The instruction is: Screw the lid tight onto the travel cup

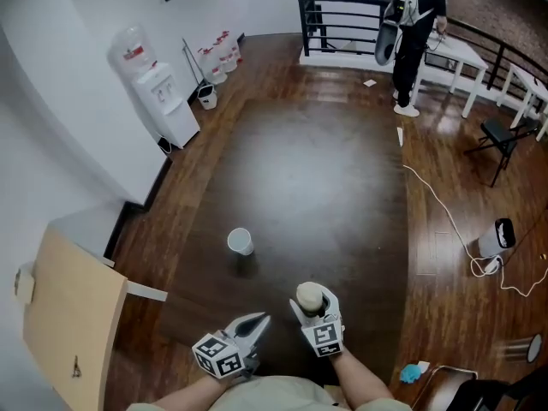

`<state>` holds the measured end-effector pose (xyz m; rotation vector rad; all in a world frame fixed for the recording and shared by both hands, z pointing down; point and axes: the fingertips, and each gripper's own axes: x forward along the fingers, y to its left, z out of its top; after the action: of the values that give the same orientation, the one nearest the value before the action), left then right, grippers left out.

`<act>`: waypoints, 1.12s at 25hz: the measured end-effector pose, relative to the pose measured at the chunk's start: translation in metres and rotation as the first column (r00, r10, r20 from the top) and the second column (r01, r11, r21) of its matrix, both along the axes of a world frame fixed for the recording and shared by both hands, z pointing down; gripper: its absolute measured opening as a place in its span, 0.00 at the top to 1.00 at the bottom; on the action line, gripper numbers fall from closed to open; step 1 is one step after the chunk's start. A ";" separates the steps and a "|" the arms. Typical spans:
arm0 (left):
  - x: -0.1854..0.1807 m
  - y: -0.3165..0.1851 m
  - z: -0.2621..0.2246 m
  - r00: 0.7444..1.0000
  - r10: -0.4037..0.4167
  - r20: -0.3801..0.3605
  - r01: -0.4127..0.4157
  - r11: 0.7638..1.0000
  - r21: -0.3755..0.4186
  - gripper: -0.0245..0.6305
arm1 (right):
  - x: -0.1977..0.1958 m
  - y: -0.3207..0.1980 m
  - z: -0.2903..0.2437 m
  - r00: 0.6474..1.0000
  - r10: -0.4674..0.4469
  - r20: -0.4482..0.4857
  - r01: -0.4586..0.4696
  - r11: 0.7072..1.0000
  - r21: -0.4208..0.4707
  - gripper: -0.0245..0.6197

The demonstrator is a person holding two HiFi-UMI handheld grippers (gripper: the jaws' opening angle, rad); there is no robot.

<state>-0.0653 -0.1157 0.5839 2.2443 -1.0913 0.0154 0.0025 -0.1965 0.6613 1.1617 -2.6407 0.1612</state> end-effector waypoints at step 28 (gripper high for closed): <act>0.012 -0.013 0.002 0.983 -0.163 -0.087 0.161 0.987 -0.032 0.96 | 0.013 0.025 0.017 0.986 -0.124 -0.115 0.109 0.985 -0.131 0.38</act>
<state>-0.0531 -0.1288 0.5860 2.1068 -1.2142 -0.1373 0.0155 -0.1716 0.6780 0.9436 -2.5419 0.2214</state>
